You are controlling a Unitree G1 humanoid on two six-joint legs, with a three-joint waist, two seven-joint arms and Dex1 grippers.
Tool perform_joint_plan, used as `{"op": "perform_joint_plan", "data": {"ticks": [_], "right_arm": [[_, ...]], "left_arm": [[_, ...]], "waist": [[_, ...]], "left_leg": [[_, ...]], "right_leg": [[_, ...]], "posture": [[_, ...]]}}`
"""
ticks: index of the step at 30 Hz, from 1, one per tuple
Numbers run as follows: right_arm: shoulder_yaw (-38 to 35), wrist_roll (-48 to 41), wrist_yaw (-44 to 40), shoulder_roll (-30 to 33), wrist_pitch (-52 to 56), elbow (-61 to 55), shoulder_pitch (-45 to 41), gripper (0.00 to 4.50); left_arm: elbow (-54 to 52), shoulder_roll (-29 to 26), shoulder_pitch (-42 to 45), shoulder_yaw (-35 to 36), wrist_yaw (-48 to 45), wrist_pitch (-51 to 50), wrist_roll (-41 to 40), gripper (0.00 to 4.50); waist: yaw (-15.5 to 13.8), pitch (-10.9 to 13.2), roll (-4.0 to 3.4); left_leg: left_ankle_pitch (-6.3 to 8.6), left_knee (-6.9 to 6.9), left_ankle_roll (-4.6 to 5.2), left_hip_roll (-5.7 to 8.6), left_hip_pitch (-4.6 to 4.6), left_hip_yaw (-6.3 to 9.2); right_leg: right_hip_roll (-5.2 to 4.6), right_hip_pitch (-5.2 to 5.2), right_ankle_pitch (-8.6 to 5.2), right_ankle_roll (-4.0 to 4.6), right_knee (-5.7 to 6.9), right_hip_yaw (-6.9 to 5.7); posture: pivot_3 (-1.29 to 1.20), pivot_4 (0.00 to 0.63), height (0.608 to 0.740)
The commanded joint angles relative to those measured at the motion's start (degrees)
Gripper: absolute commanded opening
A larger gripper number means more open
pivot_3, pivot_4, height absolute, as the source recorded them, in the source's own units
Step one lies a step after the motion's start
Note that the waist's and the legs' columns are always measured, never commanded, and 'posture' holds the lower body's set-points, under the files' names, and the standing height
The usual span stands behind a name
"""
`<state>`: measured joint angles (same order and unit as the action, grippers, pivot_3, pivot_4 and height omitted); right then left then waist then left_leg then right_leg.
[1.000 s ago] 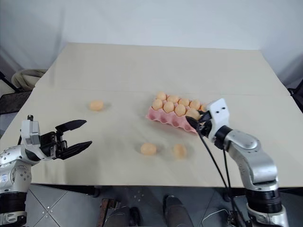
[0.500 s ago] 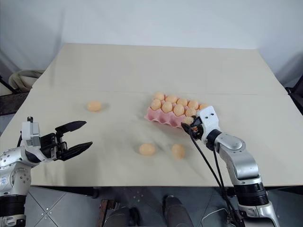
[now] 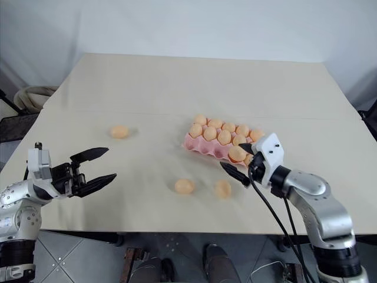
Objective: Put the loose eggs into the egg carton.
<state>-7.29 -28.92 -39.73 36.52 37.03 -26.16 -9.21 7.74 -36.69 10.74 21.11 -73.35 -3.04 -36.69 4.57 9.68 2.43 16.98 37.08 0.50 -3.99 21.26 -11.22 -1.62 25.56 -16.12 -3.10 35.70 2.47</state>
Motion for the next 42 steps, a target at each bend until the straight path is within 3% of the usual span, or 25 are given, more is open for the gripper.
{"op": "perform_joint_plan", "data": {"ticks": [1,9,23,26,31,32,42], "right_arm": [[-1.75,-4.33,-2.77,3.59,4.3,-5.23,4.04,4.47],[1.56,-2.86,-2.41,5.14,4.92,-6.04,8.84,4.47],[11.51,3.27,1.02,-1.2,3.24,-0.07,2.52,4.47],[11.48,3.76,0.93,-1.01,3.4,-0.06,2.37,3.88],[9.7,3.03,0.03,-0.21,3.3,-1.47,1.88,2.11],[8.85,2.45,-0.02,-0.05,3.61,-2.11,1.51,1.94],[5.61,2.89,6.52,-5.49,2.95,-0.17,-9.57,1.8]], "left_arm": [[0.45,-0.03,0.91,-0.05,-0.61,0.57,-0.4,4.5],[0.88,-0.16,1.26,-0.3,-0.94,0.67,-0.47,4.5],[-0.65,-0.6,-0.26,0.42,-0.32,0.27,-0.88,4.5],[-0.71,-0.58,-0.33,0.5,-0.14,0.34,-0.92,4.5],[-1.01,-0.52,-0.58,0.5,-0.03,0.31,-1.09,4.5],[-1.08,-0.49,-0.64,0.48,-0.17,0.29,-1.18,4.5],[-1.59,-0.32,-1.27,-0.45,-2.41,1.27,-0.74,4.5]], "waist": [[-0.01,0.0,0.01],[0.21,-0.01,0.01],[0.16,-0.01,0.02],[0.11,-0.01,0.02],[0.12,-0.01,0.02],[0.15,-0.01,0.02],[0.36,-0.01,0.02]], "left_leg": [[0.0,0.0,0.0,0.0,0.0,0.0],[0.0,0.01,0.04,0.0,-0.02,0.02],[-0.01,0.0,0.01,0.02,0.01,0.03],[-0.01,-0.01,0.01,0.01,0.01,0.04],[0.01,0.0,-0.01,0.01,0.02,0.04],[0.01,0.0,-0.01,0.01,0.01,0.04],[0.02,-0.01,-0.06,-0.01,0.0,0.04]], "right_leg": [[0.0,0.0,0.0,0.0,0.0,0.0],[0.03,-0.02,-0.06,0.12,0.01,0.01],[-0.01,-0.01,-0.1,0.18,-0.02,0.0],[-0.01,-0.01,-0.1,0.18,-0.04,-0.02],[-0.01,-0.01,-0.1,0.18,-0.05,-0.02],[-0.01,-0.01,-0.1,0.18,-0.05,-0.02],[0.02,0.0,-0.1,0.18,-0.02,-0.03]], "posture": [[0.0,0.15,0.74],[0.0,0.15,0.74],[0.0,0.15,0.74],[0.0,0.15,0.74],[0.0,0.15,0.74],[0.0,0.15,0.74],[0.0,0.15,0.74]]}}
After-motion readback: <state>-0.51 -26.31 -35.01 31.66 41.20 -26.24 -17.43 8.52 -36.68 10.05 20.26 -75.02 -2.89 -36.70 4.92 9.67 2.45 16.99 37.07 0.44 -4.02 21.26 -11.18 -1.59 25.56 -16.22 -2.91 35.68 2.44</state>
